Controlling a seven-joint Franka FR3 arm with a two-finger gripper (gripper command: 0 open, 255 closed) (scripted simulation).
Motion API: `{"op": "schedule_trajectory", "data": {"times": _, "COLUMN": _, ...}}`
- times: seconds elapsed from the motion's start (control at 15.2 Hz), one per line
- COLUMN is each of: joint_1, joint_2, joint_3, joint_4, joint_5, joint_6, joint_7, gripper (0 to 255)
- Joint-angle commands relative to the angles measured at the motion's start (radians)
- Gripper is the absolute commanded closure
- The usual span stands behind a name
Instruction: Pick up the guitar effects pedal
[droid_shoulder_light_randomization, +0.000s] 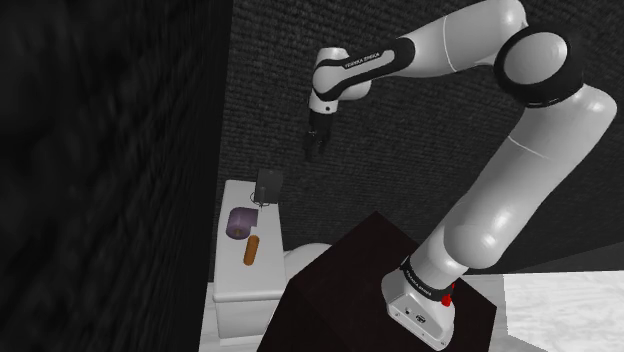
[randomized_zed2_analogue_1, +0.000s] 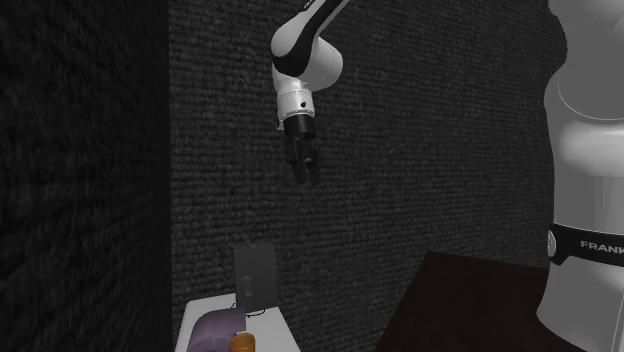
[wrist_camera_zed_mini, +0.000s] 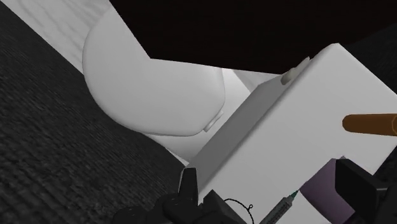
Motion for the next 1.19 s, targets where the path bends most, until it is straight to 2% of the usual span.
{"op": "schedule_trajectory", "data": {"times": 0.0, "joint_1": 0.0, "joint_2": 0.084, "joint_3": 0.003, "joint_4": 0.051, "joint_5": 0.007, "joint_6": 0.027, "joint_7": -0.03, "gripper": 0}}
{"op": "schedule_trajectory", "data": {"times": 0.4, "joint_1": -0.008, "joint_2": 0.328, "joint_3": 0.022, "joint_4": 0.245, "joint_5": 0.021, "joint_6": 0.059, "joint_7": -0.107, "gripper": 0}}
{"op": "schedule_trajectory", "data": {"times": 0.79, "joint_1": -0.014, "joint_2": 0.577, "joint_3": 0.046, "joint_4": 0.491, "joint_5": 0.019, "joint_6": 0.045, "joint_7": -0.166, "gripper": 0}}
{"op": "schedule_trajectory", "data": {"times": 1.12, "joint_1": -0.016, "joint_2": 0.628, "joint_3": 0.049, "joint_4": 0.51, "joint_5": 0.021, "joint_6": 0.076, "joint_7": -0.17, "gripper": 0}}
